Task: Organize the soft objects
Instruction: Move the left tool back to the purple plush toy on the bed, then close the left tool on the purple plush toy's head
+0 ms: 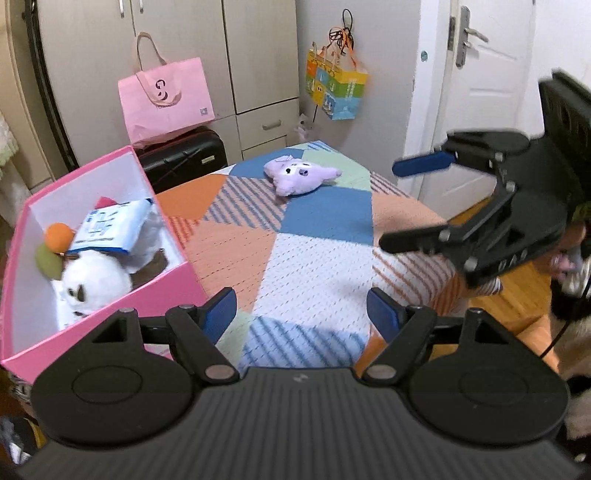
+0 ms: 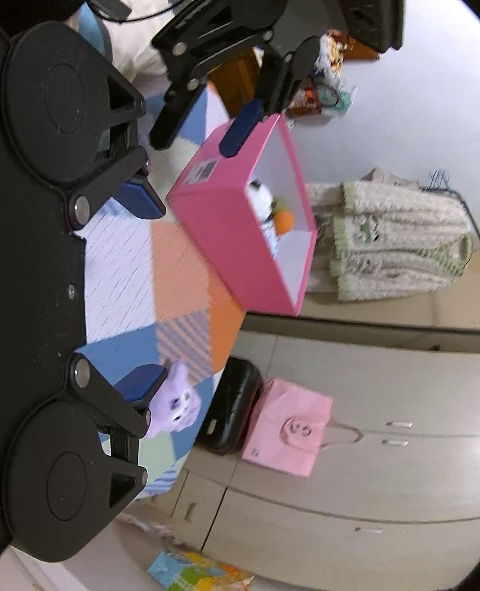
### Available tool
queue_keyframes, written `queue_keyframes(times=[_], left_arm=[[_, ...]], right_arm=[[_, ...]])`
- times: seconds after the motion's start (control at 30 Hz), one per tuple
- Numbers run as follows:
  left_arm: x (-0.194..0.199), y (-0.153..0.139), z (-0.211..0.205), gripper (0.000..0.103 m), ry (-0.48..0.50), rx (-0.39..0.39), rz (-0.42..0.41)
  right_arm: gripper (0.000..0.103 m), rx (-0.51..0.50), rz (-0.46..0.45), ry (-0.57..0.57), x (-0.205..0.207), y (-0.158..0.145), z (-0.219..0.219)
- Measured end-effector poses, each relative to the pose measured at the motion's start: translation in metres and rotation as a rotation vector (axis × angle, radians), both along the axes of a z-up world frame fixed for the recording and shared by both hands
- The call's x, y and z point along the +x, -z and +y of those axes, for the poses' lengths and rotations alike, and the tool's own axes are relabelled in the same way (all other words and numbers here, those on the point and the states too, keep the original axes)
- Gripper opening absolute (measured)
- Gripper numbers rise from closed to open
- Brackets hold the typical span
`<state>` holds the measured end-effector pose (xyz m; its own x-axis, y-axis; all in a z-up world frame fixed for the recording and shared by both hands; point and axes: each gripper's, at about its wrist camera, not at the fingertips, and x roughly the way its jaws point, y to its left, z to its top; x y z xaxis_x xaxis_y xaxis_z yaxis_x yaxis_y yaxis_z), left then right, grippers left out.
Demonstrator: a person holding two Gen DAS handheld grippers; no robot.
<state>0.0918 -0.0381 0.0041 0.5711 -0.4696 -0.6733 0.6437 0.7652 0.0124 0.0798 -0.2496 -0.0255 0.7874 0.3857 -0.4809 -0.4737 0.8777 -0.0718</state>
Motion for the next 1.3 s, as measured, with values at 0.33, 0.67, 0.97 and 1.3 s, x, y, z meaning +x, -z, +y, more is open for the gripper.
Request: queue_keyframes(times=[0.33, 0.67, 0.97, 1.3], left_arm=[[0.042, 0.019, -0.033, 0.077, -0.008, -0.083, 0.045], [0.081, 0.035, -0.064, 0.077, -0.073, -0.107, -0.011], [0.119, 0.05, -0.078, 0.077, -0.12, -0.198, 0.01], [0.15, 0.07, -0.118, 0.076, -0.148, -0.154, -0.088]], right_arm=[[0.089, 0.049, 0.065, 0.055, 0.027, 0.028, -0.033], [0.089, 0.027, 0.105, 0.068, 0.067, 0.05, -0.043], [0.089, 0.008, 0.094, 0.072, 0.104, 0.066, -0.054], [0.089, -0.024, 0.081, 0.03, 0.149, 0.081, -0.067]])
